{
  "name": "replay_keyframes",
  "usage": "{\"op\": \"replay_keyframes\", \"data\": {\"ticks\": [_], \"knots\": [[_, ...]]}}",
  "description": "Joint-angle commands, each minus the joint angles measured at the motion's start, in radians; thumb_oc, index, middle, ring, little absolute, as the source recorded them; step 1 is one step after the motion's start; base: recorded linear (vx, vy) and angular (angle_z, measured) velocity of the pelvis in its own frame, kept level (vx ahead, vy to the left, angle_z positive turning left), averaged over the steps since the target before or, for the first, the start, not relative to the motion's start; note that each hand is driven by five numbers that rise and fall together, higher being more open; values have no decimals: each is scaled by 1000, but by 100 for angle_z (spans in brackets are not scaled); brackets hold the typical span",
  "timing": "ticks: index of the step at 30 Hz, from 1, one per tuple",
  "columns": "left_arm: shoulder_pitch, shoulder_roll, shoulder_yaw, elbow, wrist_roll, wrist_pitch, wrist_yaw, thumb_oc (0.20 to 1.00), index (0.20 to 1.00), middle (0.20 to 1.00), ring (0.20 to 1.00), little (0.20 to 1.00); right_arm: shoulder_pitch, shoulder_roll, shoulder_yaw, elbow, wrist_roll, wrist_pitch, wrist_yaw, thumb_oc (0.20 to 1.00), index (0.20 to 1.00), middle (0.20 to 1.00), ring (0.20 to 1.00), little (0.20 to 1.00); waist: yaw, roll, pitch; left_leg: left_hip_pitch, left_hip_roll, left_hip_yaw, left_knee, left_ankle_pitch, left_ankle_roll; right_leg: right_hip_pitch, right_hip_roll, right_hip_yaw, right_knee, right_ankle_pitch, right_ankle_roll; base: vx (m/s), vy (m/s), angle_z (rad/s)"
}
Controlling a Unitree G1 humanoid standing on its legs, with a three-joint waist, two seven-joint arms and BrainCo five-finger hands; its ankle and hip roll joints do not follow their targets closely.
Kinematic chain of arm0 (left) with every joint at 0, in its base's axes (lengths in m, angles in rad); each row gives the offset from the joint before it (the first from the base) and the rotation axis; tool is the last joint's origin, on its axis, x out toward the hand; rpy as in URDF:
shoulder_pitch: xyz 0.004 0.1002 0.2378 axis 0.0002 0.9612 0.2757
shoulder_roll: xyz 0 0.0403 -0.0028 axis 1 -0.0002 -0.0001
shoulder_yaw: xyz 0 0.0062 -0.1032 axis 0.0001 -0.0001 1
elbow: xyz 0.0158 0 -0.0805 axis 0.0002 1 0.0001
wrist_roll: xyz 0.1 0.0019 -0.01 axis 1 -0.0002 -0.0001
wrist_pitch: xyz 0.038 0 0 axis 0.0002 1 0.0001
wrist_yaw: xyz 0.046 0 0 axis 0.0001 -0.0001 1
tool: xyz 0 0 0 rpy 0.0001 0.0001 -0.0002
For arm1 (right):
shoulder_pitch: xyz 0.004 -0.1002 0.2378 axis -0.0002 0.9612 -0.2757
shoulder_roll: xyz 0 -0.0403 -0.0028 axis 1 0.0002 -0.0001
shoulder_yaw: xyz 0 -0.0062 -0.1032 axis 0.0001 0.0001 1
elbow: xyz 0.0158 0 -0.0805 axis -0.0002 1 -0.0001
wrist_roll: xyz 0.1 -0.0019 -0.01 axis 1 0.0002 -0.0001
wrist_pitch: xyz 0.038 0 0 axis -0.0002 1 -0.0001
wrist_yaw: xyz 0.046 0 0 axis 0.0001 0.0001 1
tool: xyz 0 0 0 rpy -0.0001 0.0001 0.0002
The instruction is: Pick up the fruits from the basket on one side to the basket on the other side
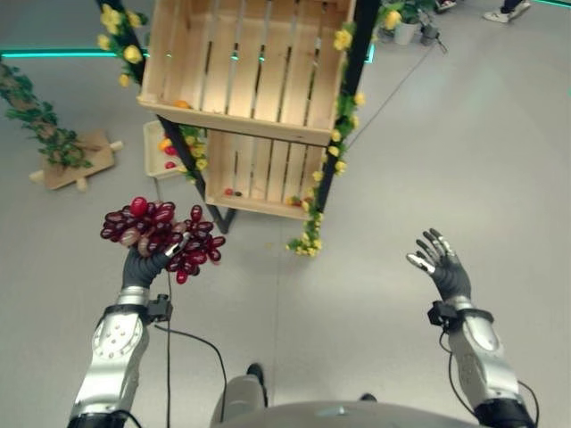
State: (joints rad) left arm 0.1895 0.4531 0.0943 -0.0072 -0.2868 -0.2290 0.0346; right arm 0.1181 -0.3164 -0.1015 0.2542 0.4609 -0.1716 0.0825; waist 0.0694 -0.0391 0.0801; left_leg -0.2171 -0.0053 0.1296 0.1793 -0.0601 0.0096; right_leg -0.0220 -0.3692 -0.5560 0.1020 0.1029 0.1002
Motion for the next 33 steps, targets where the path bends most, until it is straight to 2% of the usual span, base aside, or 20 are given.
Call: {"op": "replay_keyframes", "data": {"ticks": [1, 2, 3, 4, 6, 8, 9, 12, 16, 17, 18, 21, 22, 23, 24, 25, 26, 28, 30, 33], "knots": [[-50, 46, 45, -66, 27, -72, 18, 200, 200, 200, 200, 200, 0, -25, 1, -14, -34, -39, -3, 1000, 1000, 1000, 1000, 1000, -49, 13, -1, 118, -26, -122, -136, -5, 6, -58, 35, 246, 153, -3, 46, 259, 453, 55], [-59, 43, 35, -54, 28, -70, 22, 200, 200, 200, 200, 200, 6, -28, -2, -8, -31, -41, -4, 1000, 1000, 1000, 1000, 1000, -66, 19, -1, 137, -29, -137, -153, 1, 8, -86, 104, 306, 156, -65, 24, 343, 365, 92], [-64, 40, 24, -48, 38, -67, 23, 200, 200, 200, 200, 200, 7, -28, -3, 8, -25, -40, -1, 1000, 1000, 1000, 1000, 1000, -77, 22, 3, 158, -31, -149, -169, 4, 9, -130, 161, 322, 162, -100, 9, 175, 149, 84], [-65, 39, 24, -47, 38, -67, 23, 200, 200, 200, 200, 200, 6, -28, -3, 8, -24, -41, -1, 1000, 1000, 1000, 1000, 1000, -78, 23, 2, 155, -31, -150, -171, 8, 9, -133, 161, 321, 162, -98, 8, 219, 89, 68], [-44, 39, 32, -58, 54, -51, 18, 200, 200, 200, 200, 200, 6, -25, -6, 19, -17, -31, -6, 1000, 1000, 1000, 1000, 1000, -83, 21, 5, 193, -30, -164, -191, -1, 1, -163, 154, 241, 65, -84, 17, 212, 11, 28], [-45, 35, 32, -53, 50, -50, 21, 200, 200, 200, 200, 200, 0, -25, -4, 38, -15, -31, -7, 1000, 1000, 1000, 1000, 1000, -95, 17, 11, 213, -30, -171, -189, -15, -3, -197, 180, 235, -2, -63, 25, 213, -40, 21], [-48, 33, 29, -51, 46, -45, 21, 200, 200, 200, 200, 200, 6, -26, -5, 41, -17, -31, -12, 1000, 1000, 1000, 1000, 1000, -107, 15, 17, 232, -33, -187, -181, -29, -7, -219, 197, 266, -30, -48, 36, 322, -62, 25], [-70, 27, 16, -38, 55, -45, 25, 200, 200, 200, 200, 200, 8, -19, -6, 34, -26, -31, -28, 1000, 1000, 1000, 1000, 1000, -128, 3, 23, 273, -35, -215, -173, -54, -20, -232, 197, 271, -94, 1, 59, 271, -109, 50], [-80, 15, -4, -30, 68, -47, 19, 200, 200, 200, 200, 200, 12, -21, -3, 41, -41, -30, -26, 1000, 1000, 1000, 1000, 1000, -134, -15, -7, 317, -24, -210, -171, -84, -33, -192, 196, 245, -97, 19, 52, 234, -210, 57], [-80, 7, -8, -20, 66, -47, 23, 200, 200, 200, 200, 200, 9, -29, 5, 51, -55, -29, -28, 1000, 1000, 1000, 1000, 1000, -135, -14, -33, 337, 9, -199, -166, -80, -52, -168, 210, 236, -89, 12, 43, 226, -241, 55], [-80, 6, -8, -20, 66, -47, 23, 200, 200, 200, 200, 200, 9, -30, 5, 51, -55, -30, -28, 1000, 1000, 1000, 1000, 1000, -135, -12, -33, 338, 11, -199, -167, -81, -53, -167, 212, 235, -89, 11, 42, 235, -272, 57], [-76, -6, -19, -16, 55, -47, 19, 200, 200, 200, 200, 200, 13, -42, -1, 48, -34, -30, -26, 1000, 1000, 1000, 1000, 1000, -145, -1, -53, 341, 64, -165, -122, -61, -93, -127, 237, 203, -92, -15, 28, 166, -281, 33], [-80, -11, -34, -12, 38, -49, 15, 200, 200, 200, 200, 200, 15, -54, -6, 47, -29, -32, -34, 1000, 1000, 1000, 1000, 1000, -155, 8, -50, 307, 88, -136, -28, -7, -138, -92, 268, 208, -104, -42, 4, 106, -242, 13], [-81, -15, -39, -12, 24, -51, 14, 200, 200, 200, 200, 200, 12, -54, -4, 53, -22, -34, -38, 1000, 1000, 1000, 1000, 1000, -153, 9, -45, 283, 93, -130, 29, 36, -158, -76, 273, 208, -108, -51, -3, 96, -240, -19], [-82, -15, -39, -12, 24, -51, 14, 200, 200, 200, 200, 200, 11, -54, -5, 54, -21, -35, -38, 1000, 1000, 1000, 1000, 1000, -154, 9, -45, 276, 93, -132, 40, 32, -160, -77, 274, 206, -109, -50, -4, 46, -160, -39], [-85, -16, -46, -17, 18, -55, 13, 200, 200, 200, 200, 200, 6, -62, 0, 61, -22, -39, -39, 1000, 1000, 1000, 1000, 1000, -145, 4, -32, 242, 90, -139, 119, 79, -177, -62, 274, 210, -113, -57, -13, 14, -136, -29], [-85, -18, -50, -20, 9, -59, 11, 200, 200, 200, 200, 200, -1, -69, 2, 62, -25, -40, -43, 1000, 1000, 1000, 1000, 1000, -137, 2, -21, 203, 85, -143, 179, 88, -184, -52, 275, 211, -123, -60, -23, 84, -228, -16], [-86, -24, -62, -44, -15, -66, 2, 200, 200, 200, 200, 200, -6, -87, 6, 62, -45, -41, -55, 1000, 1000, 1000, 1000, 1000, -123, -8, -9, 160, 84, -132, 199, 84, -166, -29, 281, 224, -142, -75, -34, 96, -130, -34], [-84, -20, -88, -87, -41, -72, -10, 200, 200, 200, 200, 200, -29, -99, 18, 96, -62, -44, -80, 1000, 1000, 1000, 1000, 1000, -107, -15, -8, 97, 114, -105, 79, 33, -131, -7, 272, 240, -161, -84, -18, 142, 5, -48], [-93, -12, -116, -125, -52, -79, -12, 200, 200, 200, 200, 200, -47, -108, 44, 114, -78, -50, -89, 1000, 1000, 1000, 1000, 1000, -90, -6, -7, 73, 130, -129, -55, 68, -130, 0, 279, 268, -167, -88, -5, 120, 48, -58]]}}
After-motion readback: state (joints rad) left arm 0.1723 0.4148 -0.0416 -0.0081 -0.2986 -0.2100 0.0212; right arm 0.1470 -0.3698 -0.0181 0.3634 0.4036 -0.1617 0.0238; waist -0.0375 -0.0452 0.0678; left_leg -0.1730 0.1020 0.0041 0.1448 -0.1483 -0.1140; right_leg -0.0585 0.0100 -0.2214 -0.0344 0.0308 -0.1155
